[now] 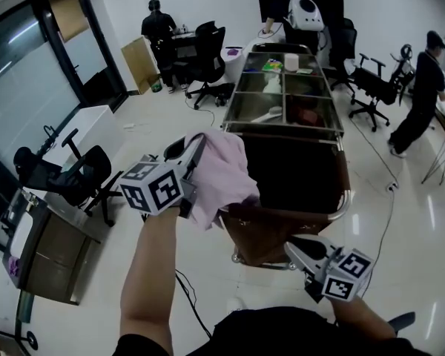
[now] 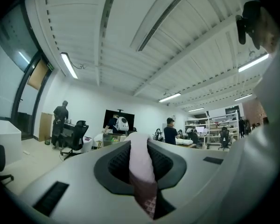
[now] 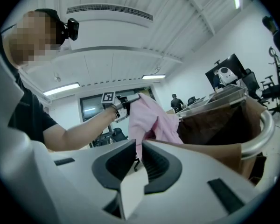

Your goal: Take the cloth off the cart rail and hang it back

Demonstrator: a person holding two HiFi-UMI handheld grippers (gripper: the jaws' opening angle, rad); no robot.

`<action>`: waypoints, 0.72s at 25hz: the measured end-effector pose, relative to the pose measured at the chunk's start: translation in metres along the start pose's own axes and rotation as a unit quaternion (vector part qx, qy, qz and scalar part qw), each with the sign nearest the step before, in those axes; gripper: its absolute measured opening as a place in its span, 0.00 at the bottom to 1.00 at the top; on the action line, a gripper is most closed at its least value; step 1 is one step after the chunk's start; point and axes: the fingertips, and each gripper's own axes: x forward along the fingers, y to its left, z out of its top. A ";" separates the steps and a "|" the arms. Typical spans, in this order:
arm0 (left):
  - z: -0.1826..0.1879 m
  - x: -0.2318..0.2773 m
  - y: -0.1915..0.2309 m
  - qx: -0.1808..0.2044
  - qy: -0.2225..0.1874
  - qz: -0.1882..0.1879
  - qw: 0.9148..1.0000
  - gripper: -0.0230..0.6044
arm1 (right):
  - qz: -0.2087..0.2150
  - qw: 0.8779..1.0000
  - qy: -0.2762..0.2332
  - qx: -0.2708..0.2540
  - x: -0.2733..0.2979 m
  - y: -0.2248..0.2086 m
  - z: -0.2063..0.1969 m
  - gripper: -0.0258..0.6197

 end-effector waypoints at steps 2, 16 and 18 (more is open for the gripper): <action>0.016 -0.019 -0.011 0.004 -0.028 0.011 1.000 0.12 | 0.010 1.000 0.001 -0.002 -0.006 0.000 0.001 0.14; 0.081 -0.185 -0.090 0.061 -0.132 0.104 0.984 0.12 | 0.103 0.995 0.008 -0.013 -0.021 0.031 0.005 0.14; 0.077 -0.202 -0.094 0.060 -0.131 0.122 0.982 0.12 | 0.117 0.993 0.014 -0.014 -0.022 0.038 0.002 0.14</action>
